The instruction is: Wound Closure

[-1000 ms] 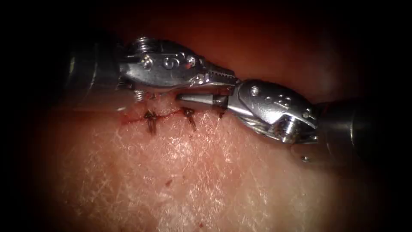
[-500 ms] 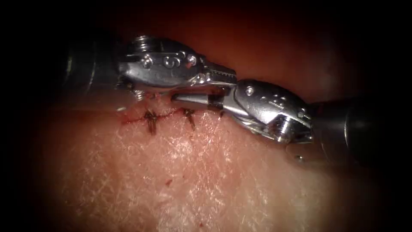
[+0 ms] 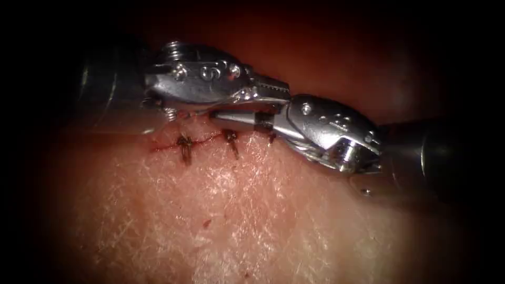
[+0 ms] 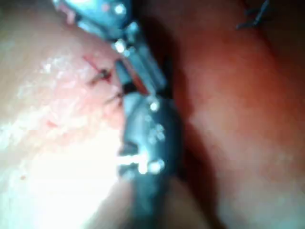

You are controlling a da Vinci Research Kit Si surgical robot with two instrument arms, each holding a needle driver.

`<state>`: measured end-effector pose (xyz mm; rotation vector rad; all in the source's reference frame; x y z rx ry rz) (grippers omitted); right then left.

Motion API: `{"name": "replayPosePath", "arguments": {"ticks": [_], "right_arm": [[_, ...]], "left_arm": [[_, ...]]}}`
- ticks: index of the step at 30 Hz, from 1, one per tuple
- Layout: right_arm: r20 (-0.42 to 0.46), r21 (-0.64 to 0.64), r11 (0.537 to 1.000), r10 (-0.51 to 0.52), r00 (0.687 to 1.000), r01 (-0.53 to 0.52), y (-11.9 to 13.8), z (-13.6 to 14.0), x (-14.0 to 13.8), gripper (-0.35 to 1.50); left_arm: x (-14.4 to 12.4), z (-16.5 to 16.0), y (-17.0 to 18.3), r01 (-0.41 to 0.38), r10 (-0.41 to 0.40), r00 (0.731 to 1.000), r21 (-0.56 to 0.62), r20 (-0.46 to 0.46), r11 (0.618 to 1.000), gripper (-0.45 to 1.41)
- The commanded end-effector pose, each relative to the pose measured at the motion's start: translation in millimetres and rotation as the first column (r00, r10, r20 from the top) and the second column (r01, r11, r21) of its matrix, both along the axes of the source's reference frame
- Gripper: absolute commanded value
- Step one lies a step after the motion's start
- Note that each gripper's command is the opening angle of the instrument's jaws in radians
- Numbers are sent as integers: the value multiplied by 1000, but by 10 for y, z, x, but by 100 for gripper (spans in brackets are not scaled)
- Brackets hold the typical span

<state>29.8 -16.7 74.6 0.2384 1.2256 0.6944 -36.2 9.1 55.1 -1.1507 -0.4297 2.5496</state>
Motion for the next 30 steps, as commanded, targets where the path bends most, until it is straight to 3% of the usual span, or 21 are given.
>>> {"name": "replayPosePath", "arguments": {"ticks": [1,2,3,5,6,14,15,18,19,22,30], "right_arm": [[-4,0,1000,-4,1000,4,-4,5,7,120],[-12,1,1000,-13,1000,13,-5,5,6,101],[-20,2,1000,-23,1000,23,-5,4,6,71],[-33,-19,998,-55,998,55,-6,3,4,-28],[-32,-26,998,-58,998,57,-6,3,3,-35],[-21,-80,997,-15,1000,13,9,-8,-4,-35],[-23,-81,997,-12,1000,11,9,-8,-3,-33],[-25,-89,996,6,1000,-8,8,-7,-1,108],[-25,-91,996,10,1000,-12,7,-7,0,126],[-25,-95,995,18,1000,-20,4,-8,-1,147],[-40,-93,995,-40,998,36,-20,-14,-22,147]], "left_arm": [[-6,7,0,-2,2,1000,-2,2,1000,-45],[-6,7,0,1,-1,1000,2,1,1000,-45],[-6,7,0,1,-1,1000,2,1,1000,-45],[-6,7,0,0,0,1000,4,3,1000,-45],[-6,7,0,0,0,1000,4,3,1000,-45],[-7,9,-2,-1,1,1000,3,4,1000,-45],[-7,9,-2,-1,1,1000,3,4,1000,-45],[-6,9,-1,-3,3,1000,3,6,1000,-45],[-5,9,0,-3,3,1000,4,6,1000,-45],[2,7,6,-10,10,1000,10,14,1000,-45],[23,11,21,7,-7,1000,7,7,1000,-45]]}}
